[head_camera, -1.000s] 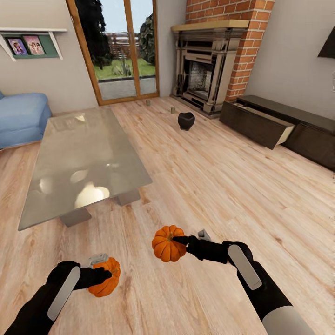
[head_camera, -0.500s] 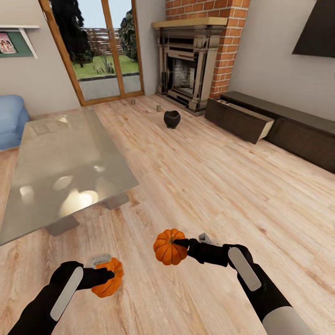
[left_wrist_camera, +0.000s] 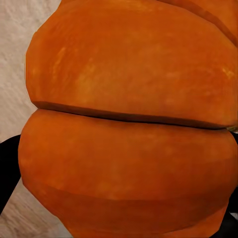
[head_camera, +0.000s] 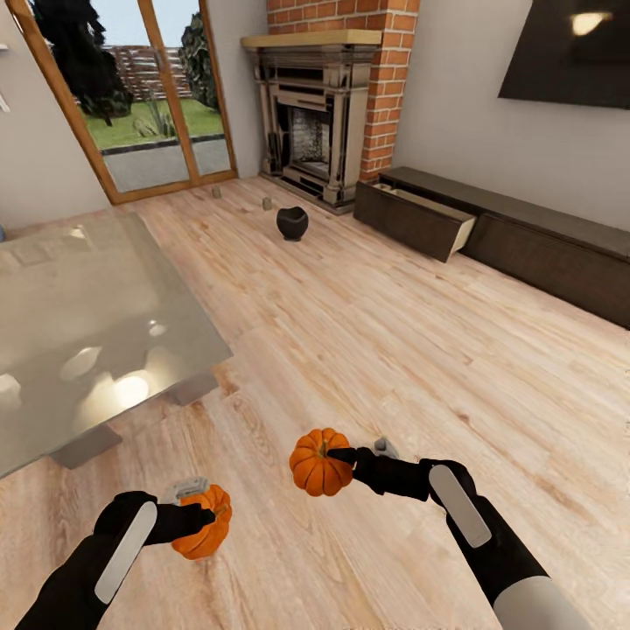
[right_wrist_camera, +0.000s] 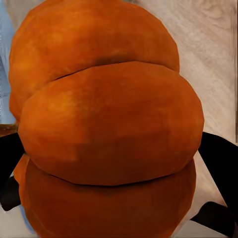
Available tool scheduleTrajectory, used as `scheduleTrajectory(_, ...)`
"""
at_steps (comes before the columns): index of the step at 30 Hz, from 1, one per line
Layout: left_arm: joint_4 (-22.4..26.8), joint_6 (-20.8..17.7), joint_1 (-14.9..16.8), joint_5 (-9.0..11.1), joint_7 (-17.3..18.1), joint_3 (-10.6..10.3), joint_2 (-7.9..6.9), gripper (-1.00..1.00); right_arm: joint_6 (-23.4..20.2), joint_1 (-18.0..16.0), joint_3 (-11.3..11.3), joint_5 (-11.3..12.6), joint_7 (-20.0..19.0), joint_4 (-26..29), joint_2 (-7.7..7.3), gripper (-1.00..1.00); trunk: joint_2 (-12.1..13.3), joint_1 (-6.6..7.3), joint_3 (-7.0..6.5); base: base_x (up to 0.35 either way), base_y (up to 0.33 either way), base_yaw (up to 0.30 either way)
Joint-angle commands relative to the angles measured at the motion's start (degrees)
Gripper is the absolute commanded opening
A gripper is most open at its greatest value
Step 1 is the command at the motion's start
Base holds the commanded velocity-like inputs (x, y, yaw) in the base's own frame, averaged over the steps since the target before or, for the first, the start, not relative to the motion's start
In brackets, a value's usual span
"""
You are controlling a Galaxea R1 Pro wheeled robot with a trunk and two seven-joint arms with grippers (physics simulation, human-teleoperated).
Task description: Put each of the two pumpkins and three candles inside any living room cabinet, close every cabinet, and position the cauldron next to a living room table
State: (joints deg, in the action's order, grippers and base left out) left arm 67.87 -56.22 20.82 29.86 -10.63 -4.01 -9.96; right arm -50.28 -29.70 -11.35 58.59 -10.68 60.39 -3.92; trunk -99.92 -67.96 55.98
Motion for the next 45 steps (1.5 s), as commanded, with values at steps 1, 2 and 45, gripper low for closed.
scheduleTrajectory(1,0.1,-0.1,0.0,0.6,-0.6,-0.1,-0.06,-1.00,-0.1,-0.1,-0.1,-0.3,-0.4,0.0,-0.03,-1.00,0.4,0.23,-0.12,0.000,0.000,-0.266)
scheduleTrajectory(2,0.1,-0.1,0.0,0.6,-0.7,-0.1,-0.06,-1.00,-0.1,-0.1,-0.1,-0.3,-0.4,0.0,-0.03,-1.00,0.8,0.45,-0.28,0.000,0.000,-0.267)
scheduleTrajectory(45,0.2,-0.1,-0.1,0.6,-0.5,-0.9,-0.15,-1.00,1.1,0.0,-0.1,-0.1,-0.4,-1.8,0.01,-1.00,3.2,1.77,-1.27,0.000,0.000,-0.278)
